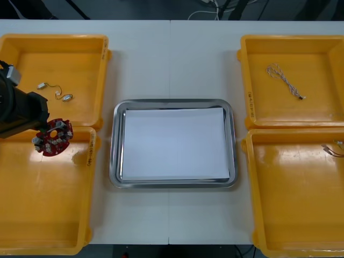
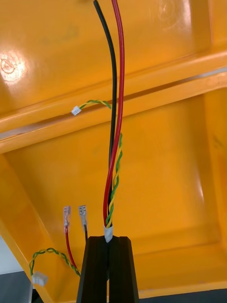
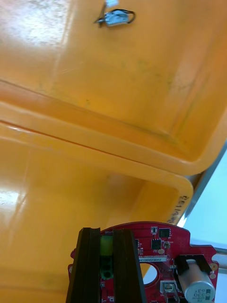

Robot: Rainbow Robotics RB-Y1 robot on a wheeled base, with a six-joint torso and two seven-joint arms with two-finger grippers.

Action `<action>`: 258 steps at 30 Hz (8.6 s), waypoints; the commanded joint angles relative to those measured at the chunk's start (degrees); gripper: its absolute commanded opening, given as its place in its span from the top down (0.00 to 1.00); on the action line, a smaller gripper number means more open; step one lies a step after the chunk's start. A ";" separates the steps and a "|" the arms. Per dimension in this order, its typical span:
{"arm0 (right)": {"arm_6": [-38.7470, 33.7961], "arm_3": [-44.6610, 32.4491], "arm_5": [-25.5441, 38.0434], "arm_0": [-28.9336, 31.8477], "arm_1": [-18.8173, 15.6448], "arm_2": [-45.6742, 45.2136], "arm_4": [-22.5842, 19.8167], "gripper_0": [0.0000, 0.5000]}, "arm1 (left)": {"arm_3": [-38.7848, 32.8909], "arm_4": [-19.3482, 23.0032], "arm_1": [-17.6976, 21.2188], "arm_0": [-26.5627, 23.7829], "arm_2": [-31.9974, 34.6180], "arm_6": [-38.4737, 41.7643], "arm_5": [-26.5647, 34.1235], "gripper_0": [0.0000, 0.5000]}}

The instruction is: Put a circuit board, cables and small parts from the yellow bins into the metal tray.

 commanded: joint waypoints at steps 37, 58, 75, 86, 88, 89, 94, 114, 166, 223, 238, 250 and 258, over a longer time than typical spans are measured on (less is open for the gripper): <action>14.18 -6.49 0.30 -17.28 -2.73 18.08 -1.56 0.95 | -1.85 -6.00 -6.20 -15.03 -27.88 0.87 0.46 1.00; 14.97 -11.67 0.30 -22.55 1.66 31.00 1.08 0.94 | -1.68 -14.97 -9.19 -13.45 -38.17 2.54 -8.91 1.00; 14.89 -13.70 0.30 -22.64 2.80 33.11 1.34 0.94 | 3.86 -19.28 -9.02 -11.95 -44.41 2.63 -17.17 1.00; 14.97 -13.70 0.30 -22.64 3.59 34.17 2.57 0.94 | 3.95 -21.12 -8.05 -9.84 -46.87 2.98 -20.07 1.00; 14.97 -13.70 0.30 -22.64 3.59 34.61 3.01 0.95 | 3.95 -21.03 -8.14 -9.84 -47.13 3.15 -20.07 1.00; 15.06 -13.70 0.30 -22.55 3.59 34.87 3.36 0.94 | 3.95 -21.03 -8.05 -9.84 -47.22 3.15 -20.07 1.00; 14.97 -13.70 0.30 -22.64 3.59 35.22 4.07 0.94 | 3.95 -21.03 -7.96 -9.84 -47.66 3.51 -20.16 1.00; 14.45 -13.43 0.30 -22.55 3.86 35.22 4.95 0.94 | 4.21 -21.47 -6.99 -8.79 -48.01 3.77 -21.21 1.00; 15.24 -12.11 0.30 -22.55 5.26 35.22 4.33 0.94 | 1.84 -15.23 -7.17 -10.72 -39.22 3.68 -14.09 0.00; 59.71 5.64 -6.78 -35.47 22.32 62.12 20.15 0.93 | 28.12 -2.75 6.10 -28.04 -9.16 -35.78 0.46 0.00; 59.71 8.98 -14.07 -31.78 22.49 67.13 23.67 0.93 | 40.51 -4.42 8.47 -30.32 -6.00 -49.67 -5.65 0.00; 59.53 12.93 -18.99 -30.46 23.72 68.01 24.02 0.93 | 47.19 -6.18 8.56 -31.38 -6.00 -54.85 -13.48 0.00; 58.57 12.93 -18.91 -28.88 25.39 68.18 26.30 0.93 | 50.53 -6.36 8.47 -31.38 -7.49 -56.44 -18.05 0.00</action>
